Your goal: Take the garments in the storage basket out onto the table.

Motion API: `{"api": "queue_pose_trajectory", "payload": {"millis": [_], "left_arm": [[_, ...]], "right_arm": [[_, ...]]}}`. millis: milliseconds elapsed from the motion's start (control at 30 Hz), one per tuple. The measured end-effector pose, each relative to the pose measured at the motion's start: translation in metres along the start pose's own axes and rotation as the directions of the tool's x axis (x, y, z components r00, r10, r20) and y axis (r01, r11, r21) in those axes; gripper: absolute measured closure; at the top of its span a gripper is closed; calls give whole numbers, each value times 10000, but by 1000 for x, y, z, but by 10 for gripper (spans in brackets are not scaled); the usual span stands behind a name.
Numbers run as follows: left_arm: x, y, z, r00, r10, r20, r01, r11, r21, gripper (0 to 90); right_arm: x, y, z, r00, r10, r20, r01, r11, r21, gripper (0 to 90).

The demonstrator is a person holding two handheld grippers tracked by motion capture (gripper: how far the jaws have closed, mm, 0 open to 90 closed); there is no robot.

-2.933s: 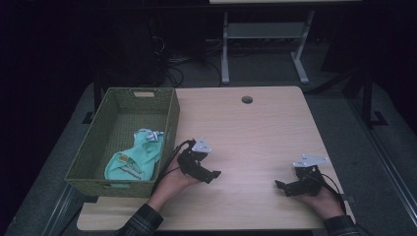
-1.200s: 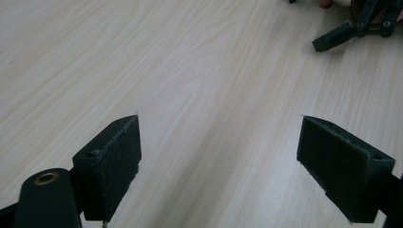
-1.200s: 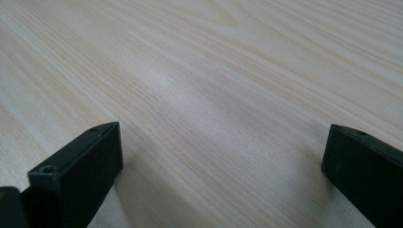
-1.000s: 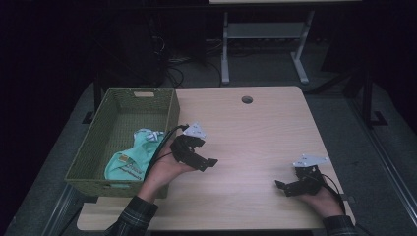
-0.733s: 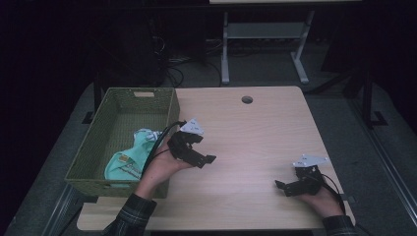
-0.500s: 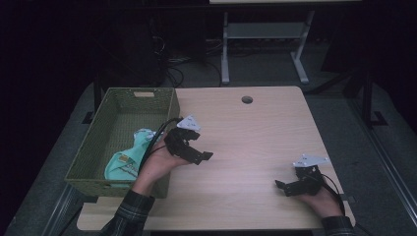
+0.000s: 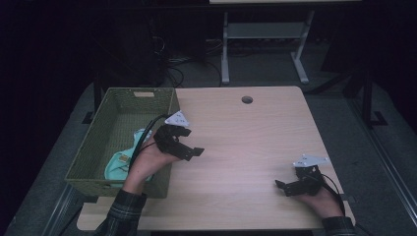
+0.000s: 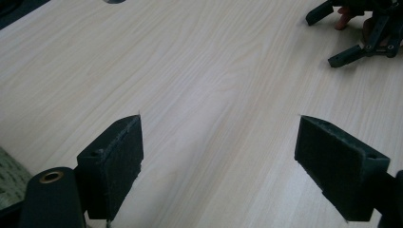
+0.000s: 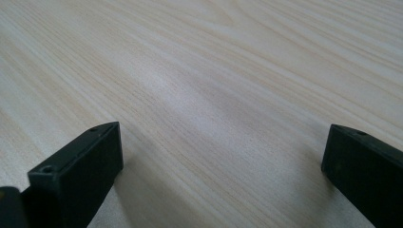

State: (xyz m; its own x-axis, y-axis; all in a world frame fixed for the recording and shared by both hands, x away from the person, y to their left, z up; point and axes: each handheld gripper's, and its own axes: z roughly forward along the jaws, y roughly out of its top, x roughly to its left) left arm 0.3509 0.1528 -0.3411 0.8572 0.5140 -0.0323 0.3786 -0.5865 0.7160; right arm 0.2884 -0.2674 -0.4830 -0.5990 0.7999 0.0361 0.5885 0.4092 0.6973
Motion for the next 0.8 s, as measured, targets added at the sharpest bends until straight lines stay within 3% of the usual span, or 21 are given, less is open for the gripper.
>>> {"api": "queue_pose_trajectory", "payload": {"millis": [800], "left_arm": [[19, -15, -28, 9976, -510, -464, 506, 9987, -104, 157]], "right_arm": [[0, 0, 0, 10000, -30, 15, 30, 10000, -10, 0]]}}
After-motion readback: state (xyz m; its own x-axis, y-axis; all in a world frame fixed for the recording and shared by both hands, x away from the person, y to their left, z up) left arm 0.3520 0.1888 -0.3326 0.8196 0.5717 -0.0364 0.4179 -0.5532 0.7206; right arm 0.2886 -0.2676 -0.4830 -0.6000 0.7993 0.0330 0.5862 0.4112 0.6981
